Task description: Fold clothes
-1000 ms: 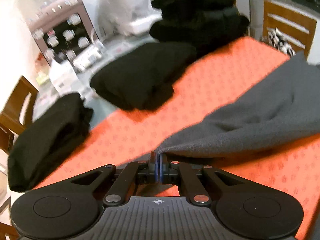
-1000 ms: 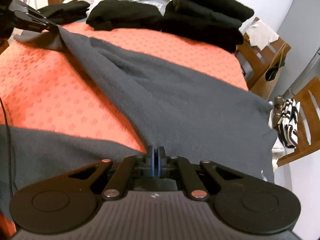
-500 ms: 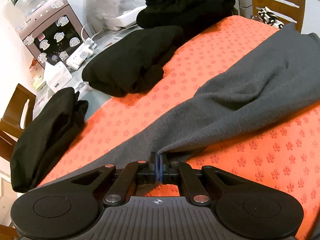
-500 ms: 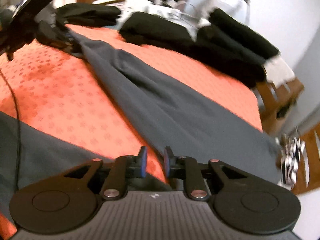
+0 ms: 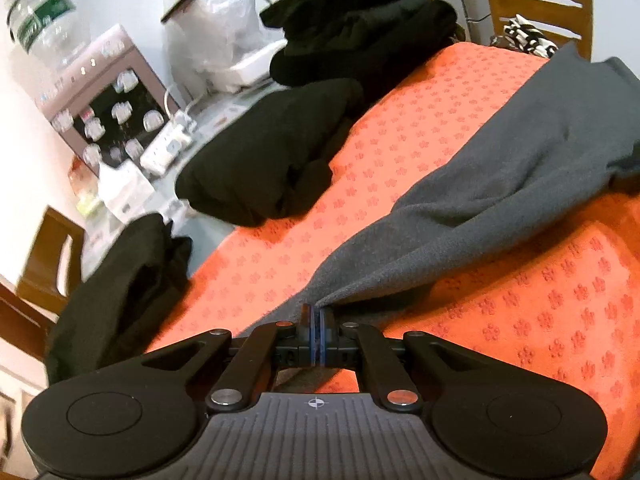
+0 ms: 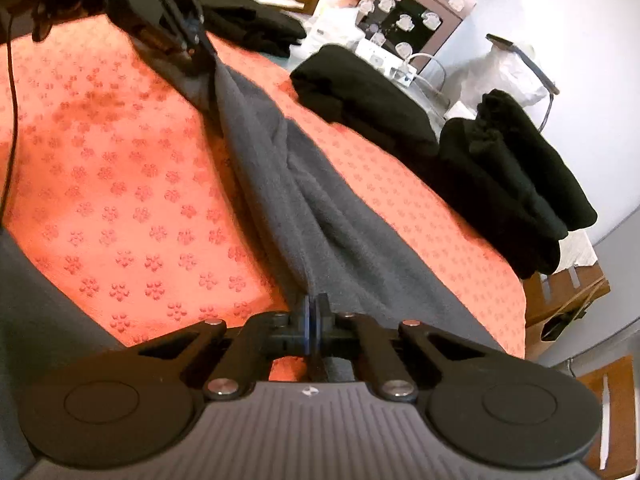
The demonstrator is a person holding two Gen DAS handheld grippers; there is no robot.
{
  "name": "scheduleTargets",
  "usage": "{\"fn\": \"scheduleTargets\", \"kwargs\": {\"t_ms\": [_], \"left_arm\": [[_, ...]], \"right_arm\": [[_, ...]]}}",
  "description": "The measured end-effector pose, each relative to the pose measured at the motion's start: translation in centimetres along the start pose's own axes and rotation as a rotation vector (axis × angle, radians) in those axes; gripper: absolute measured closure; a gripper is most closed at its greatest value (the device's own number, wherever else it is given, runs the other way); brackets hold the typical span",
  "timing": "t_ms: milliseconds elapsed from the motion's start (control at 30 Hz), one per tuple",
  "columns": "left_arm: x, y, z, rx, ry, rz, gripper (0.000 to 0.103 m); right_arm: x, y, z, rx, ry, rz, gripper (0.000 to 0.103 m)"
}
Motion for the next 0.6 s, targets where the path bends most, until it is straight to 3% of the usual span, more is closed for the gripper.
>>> {"fn": "scheduleTargets", "kwargs": {"t_ms": [67,233,367,467,600], "left_arm": [[-0.5,-0.3,0.6,0.006,-0.006,-0.012,0.098],[-3.3,-1.9,0.6,0.0,0.048,-0.022,0.098],[-5.1,-1.8,0.3,0.003,0.085,0.055,0.099],[-5.5,-1.3,1.6,-0.019,0.063,0.109,0.098],[-4.4,-0.3,4.4,-0.044,-0.022,0.155,0.096]], "right_arm": [[-0.2,0.1,1.0,0.035,-0.016,0.005,0.1],[-1.7,1.0,0.5,0.136,0.041,0.066,0.1],[-2.1,1.1,-0.6,0.176,0.071,0.067,0.099],[-2.0,0.5,-0.4,0.217,0.088,0.034,0.095],[-1.4,-0.6,1.1,0.271,0.074,-0.074,0.091]]}}
Point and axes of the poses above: each gripper's, at about its wrist camera, not at the fingertips, and z roughly against the way its jaws point, y to its left, x to its top, the point moved 5 cm from there along -z, roughly the way its jaws point, and after that the axes turned 3 degrees about x, right-handed, at the moved point
